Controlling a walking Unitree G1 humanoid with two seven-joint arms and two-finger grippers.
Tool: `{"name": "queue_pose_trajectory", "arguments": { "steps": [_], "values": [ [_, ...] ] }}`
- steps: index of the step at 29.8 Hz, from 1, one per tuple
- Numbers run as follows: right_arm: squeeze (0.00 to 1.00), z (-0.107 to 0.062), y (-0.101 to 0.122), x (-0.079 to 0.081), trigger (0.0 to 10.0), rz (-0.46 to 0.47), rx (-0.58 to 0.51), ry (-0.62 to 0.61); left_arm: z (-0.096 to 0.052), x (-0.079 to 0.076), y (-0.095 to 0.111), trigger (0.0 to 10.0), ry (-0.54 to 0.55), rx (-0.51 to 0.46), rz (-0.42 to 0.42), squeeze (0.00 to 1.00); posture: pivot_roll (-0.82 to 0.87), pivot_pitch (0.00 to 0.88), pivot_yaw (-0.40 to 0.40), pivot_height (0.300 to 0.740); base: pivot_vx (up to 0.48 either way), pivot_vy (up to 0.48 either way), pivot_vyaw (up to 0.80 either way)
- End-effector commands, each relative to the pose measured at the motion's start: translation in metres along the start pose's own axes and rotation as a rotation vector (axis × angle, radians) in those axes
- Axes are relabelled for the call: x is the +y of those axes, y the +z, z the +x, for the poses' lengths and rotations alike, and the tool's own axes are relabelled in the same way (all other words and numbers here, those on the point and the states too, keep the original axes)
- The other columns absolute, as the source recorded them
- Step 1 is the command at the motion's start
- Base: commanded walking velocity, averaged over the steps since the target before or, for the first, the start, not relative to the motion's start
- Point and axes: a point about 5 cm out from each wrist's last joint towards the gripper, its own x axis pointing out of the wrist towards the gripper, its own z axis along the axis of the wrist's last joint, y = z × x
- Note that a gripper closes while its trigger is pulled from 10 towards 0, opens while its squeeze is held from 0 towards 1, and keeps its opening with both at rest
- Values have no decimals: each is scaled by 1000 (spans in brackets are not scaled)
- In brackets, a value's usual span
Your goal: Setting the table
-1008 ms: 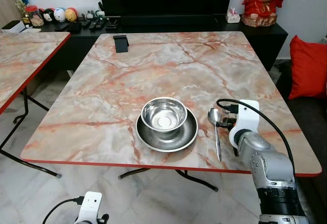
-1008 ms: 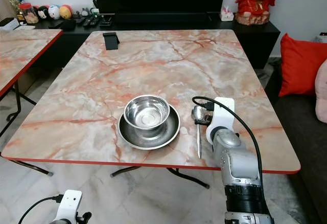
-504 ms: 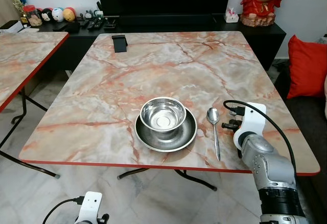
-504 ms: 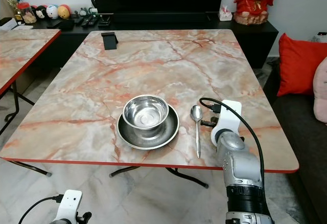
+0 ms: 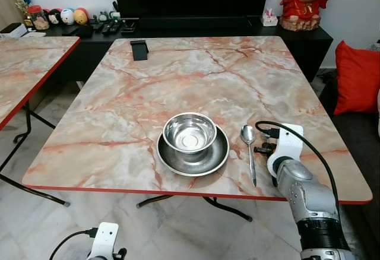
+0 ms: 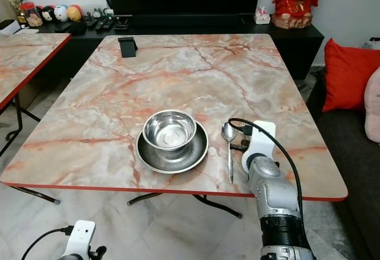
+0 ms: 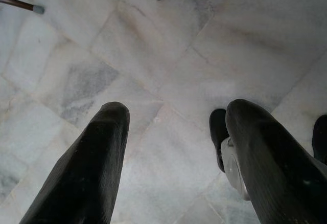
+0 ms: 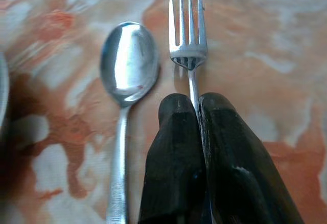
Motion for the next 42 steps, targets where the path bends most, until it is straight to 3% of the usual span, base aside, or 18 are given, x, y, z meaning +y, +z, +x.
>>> {"name": "queue_pose_trajectory", "arguments": {
  "steps": [1, 15, 42],
  "values": [
    [0, 0, -2, 0, 10000, -22, -2, 0, -1, 2, -3, 10000, 5, 18, -1, 0, -10, 0, 30, 740, 0, 0, 0],
    [0, 0, -8, -6, 10000, -30, 2, -56, -1, 2, -3, 10000, 5, 18, -3, 0, -7, 0, 30, 740, 0, 0, 0],
    [0, 1, -19, -1, 10000, -31, 32, -49, 0, 3, -3, 10000, 6, 17, 0, 0, -4, 0, 31, 740, 0, 0, 0]
  ]
}}
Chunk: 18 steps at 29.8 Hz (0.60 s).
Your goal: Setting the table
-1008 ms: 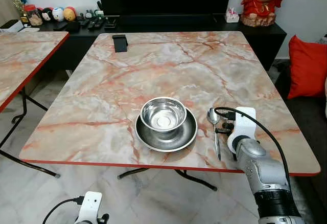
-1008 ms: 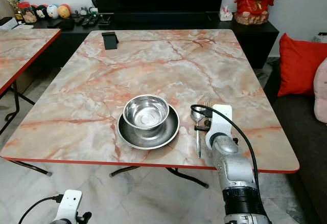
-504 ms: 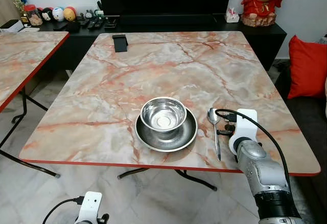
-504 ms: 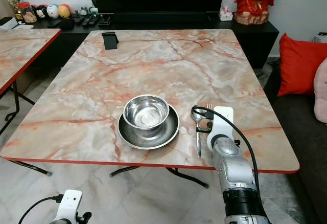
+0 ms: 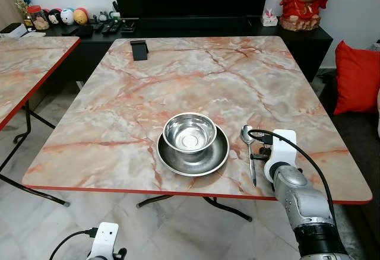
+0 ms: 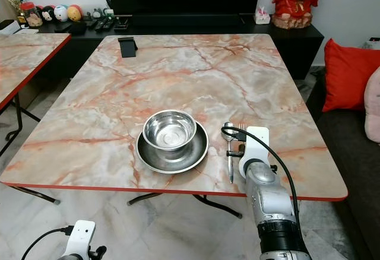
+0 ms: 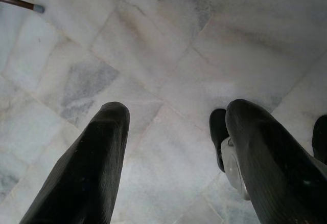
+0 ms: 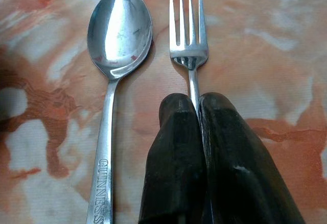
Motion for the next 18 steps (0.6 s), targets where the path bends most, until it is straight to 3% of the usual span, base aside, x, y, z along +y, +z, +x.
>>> {"name": "queue_pose_trajectory", "arguments": {
  "steps": [1, 18],
  "values": [
    [0, 0, -4, 1, 10000, 5, 10, -2, 0, 2, -3, 10000, 6, 17, 1, 0, -4, 0, 31, 740, 0, 0, 0],
    [0, 3, -10, 5, 10000, 7, 22, 6, -1, 3, -3, 10000, 6, 18, 3, 0, 0, 0, 31, 740, 0, 0, 0]
  ]
}}
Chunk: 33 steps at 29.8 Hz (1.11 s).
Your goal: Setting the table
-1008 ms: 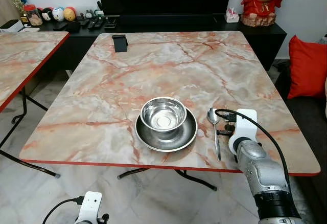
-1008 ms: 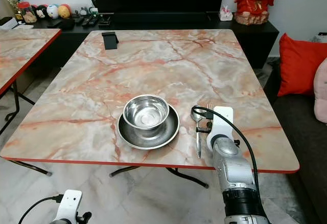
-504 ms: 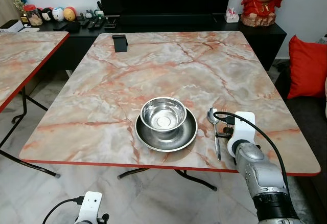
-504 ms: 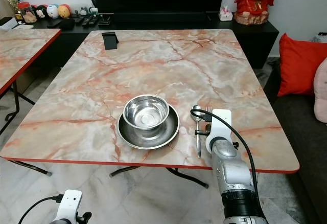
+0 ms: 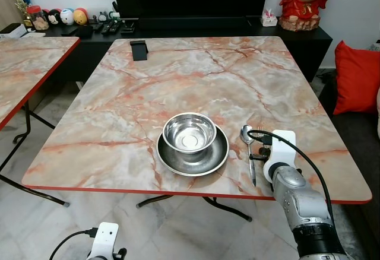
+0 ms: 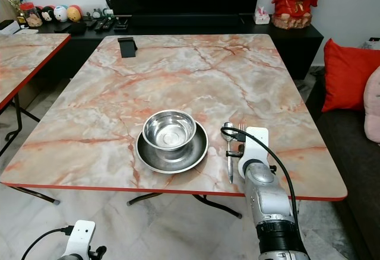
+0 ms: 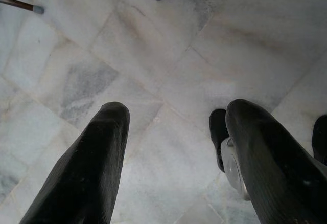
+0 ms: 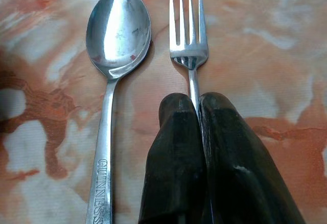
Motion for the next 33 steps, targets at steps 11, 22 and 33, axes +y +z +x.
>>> {"name": "queue_pose_trajectory", "arguments": {
  "steps": [11, 22, 33],
  "values": [
    [0, 2, -10, 4, 10000, -2, 36, 13, -1, 3, -4, 10000, 5, 20, 3, 0, 3, 0, 30, 740, 0, 0, 0],
    [0, 2, -11, 6, 10000, -5, 37, 19, -1, 3, -4, 10000, 6, 19, 4, 0, 5, 0, 30, 740, 0, 0, 0],
    [0, 2, -11, 6, 10000, -7, 35, 23, -1, 3, -4, 10000, 7, 18, 4, 0, 5, 0, 29, 740, 0, 0, 0]
  ]
}}
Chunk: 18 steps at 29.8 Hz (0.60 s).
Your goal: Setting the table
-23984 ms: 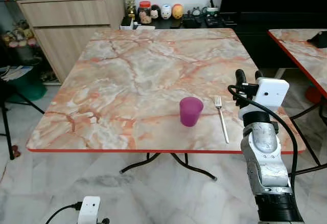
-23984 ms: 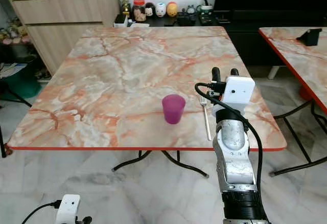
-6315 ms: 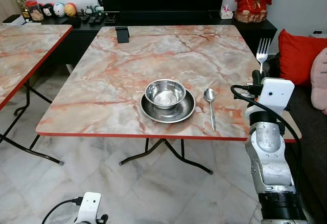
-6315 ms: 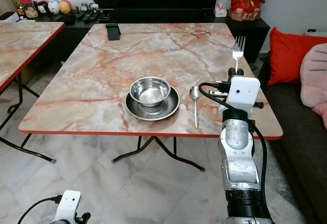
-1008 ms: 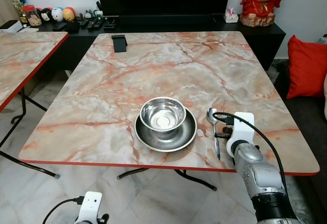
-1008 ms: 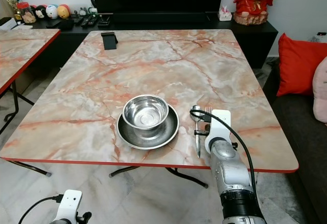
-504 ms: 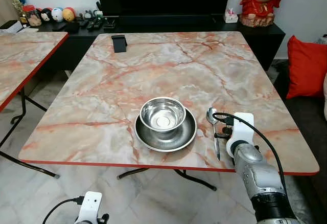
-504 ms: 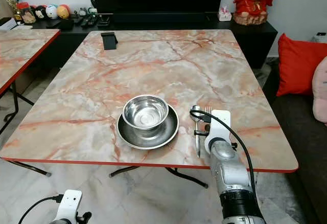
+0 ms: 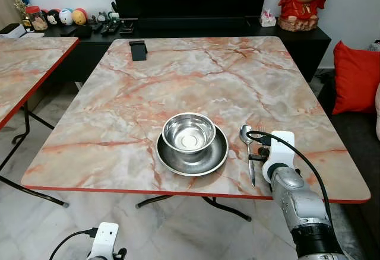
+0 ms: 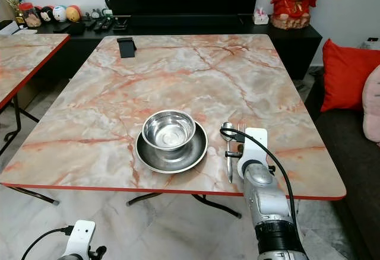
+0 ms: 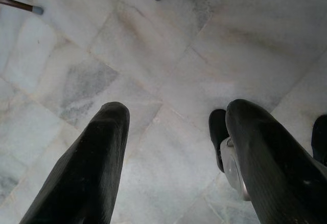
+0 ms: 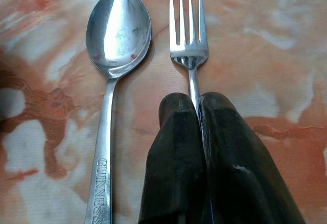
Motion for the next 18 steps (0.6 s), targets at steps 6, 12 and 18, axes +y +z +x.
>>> {"name": "queue_pose_trajectory", "arguments": {
  "steps": [6, 12, 18],
  "values": [
    [0, 1, -10, 4, 10000, -6, 44, 18, -1, 3, -4, 10000, 5, 19, 5, 0, 5, 0, 29, 740, 0, 0, 0],
    [788, 1, -9, 5, 10000, -9, 43, 23, -1, 3, -4, 10000, 5, 19, 4, 0, 5, 0, 29, 740, 0, 0, 0],
    [769, 1, -9, 5, 10000, -13, 43, 20, -1, 3, -4, 10000, 5, 19, 5, 0, 5, 0, 29, 740, 0, 0, 0]
  ]
}}
